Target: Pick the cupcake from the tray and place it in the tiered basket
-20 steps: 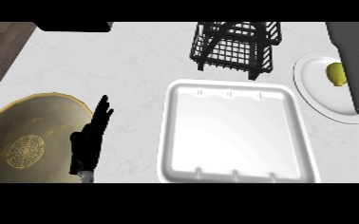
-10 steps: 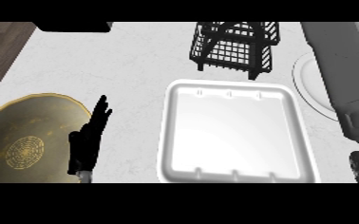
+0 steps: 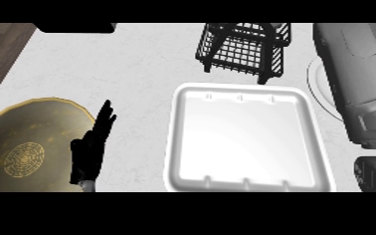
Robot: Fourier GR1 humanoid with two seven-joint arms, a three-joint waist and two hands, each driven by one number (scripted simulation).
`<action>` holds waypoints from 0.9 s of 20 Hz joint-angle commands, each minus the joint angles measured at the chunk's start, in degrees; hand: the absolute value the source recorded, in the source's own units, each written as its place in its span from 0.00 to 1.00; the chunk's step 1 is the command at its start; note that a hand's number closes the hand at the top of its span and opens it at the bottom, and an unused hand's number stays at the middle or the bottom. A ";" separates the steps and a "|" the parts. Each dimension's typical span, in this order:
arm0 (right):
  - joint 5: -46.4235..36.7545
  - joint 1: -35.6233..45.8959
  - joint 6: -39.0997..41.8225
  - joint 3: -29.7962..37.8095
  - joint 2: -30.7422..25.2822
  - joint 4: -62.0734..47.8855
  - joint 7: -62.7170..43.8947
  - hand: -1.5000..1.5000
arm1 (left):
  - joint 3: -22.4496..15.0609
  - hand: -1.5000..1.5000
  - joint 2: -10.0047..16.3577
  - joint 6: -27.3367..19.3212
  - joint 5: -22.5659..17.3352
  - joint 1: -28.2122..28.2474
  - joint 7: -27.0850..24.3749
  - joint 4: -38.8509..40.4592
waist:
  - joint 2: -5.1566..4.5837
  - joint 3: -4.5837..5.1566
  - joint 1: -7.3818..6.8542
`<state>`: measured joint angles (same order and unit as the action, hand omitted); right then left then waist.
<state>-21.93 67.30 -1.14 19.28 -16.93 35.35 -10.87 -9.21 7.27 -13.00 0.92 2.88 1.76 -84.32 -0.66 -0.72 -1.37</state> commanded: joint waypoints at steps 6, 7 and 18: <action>2.10 0.65 -12.48 8.02 -8.29 2.11 2.31 0.00 | 0.54 0.50 -0.01 -0.90 0.65 2.42 1.32 2.56 | 0.35 0.70 0.84; 2.30 -0.63 -13.55 8.81 -9.14 2.08 1.72 0.00 | 1.23 0.50 0.06 -1.04 0.21 2.14 1.18 1.46 | 0.47 0.70 0.99; 13.78 -14.51 7.52 21.07 -32.22 0.39 4.20 0.00 | 2.57 0.50 1.54 0.15 -0.23 3.83 0.71 0.14 | 0.58 0.61 1.87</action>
<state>-11.87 58.44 -0.32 36.20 -42.30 37.14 -10.01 -7.88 7.21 -13.50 1.04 4.87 1.19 -84.92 0.31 -0.44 0.66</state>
